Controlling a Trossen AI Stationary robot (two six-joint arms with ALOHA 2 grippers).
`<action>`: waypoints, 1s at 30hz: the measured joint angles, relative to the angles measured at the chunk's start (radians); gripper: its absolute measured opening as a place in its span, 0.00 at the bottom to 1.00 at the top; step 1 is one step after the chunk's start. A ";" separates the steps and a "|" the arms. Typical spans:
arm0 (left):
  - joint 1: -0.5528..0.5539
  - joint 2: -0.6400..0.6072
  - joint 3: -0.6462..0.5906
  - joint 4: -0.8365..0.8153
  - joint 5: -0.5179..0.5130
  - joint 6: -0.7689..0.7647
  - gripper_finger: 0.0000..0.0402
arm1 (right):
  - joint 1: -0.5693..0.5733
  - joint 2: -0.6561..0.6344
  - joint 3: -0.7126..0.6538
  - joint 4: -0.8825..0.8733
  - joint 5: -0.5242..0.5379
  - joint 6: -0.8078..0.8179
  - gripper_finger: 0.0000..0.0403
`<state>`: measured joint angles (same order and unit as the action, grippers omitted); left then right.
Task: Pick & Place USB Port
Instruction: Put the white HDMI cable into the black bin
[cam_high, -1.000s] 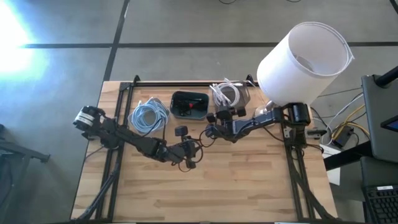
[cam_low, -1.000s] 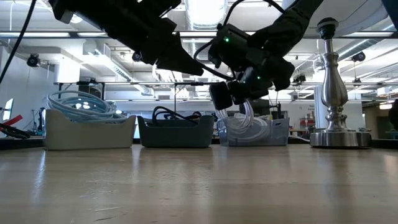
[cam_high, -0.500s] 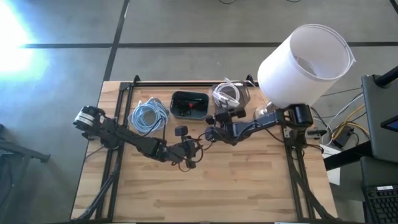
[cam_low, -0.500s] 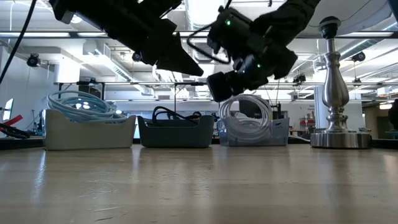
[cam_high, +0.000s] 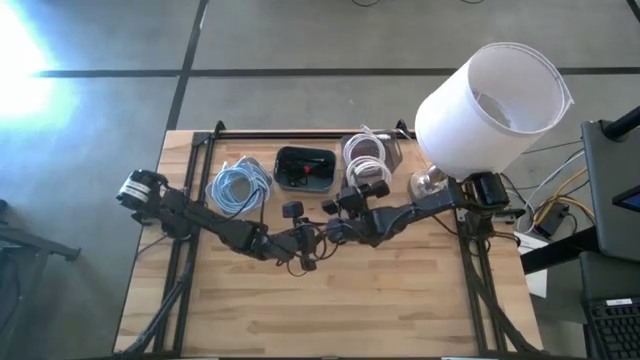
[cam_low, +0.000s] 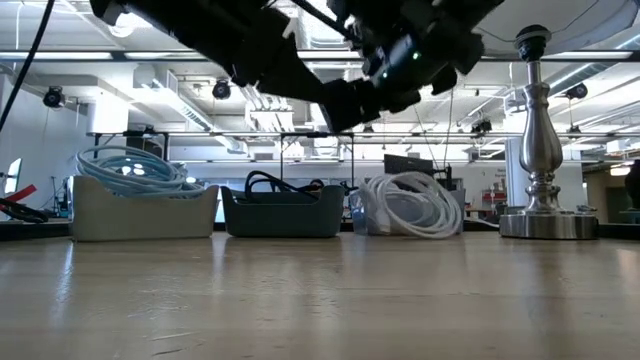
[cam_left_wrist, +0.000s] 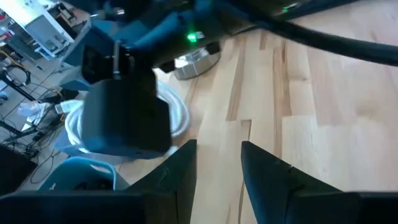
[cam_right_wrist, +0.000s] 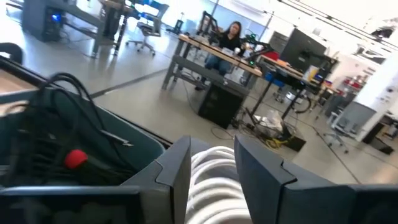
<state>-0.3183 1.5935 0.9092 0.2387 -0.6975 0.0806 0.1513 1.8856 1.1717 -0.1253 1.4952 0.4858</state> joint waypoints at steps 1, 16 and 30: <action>0.000 -0.003 0.003 0.000 0.000 0.004 0.32 | 0.011 -0.005 0.000 -0.002 0.000 0.000 0.29; 0.093 -0.024 0.003 0.041 0.274 -0.273 0.32 | 0.281 -0.281 -0.017 -0.425 -0.165 0.196 0.26; 0.380 0.112 0.167 0.066 0.565 -0.340 0.31 | 0.482 -0.434 -0.089 -0.995 -0.522 0.854 0.29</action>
<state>0.0619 1.7059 1.0766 0.3049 -0.1327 -0.2596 0.6336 1.4521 1.0825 -1.1204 0.9729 1.3401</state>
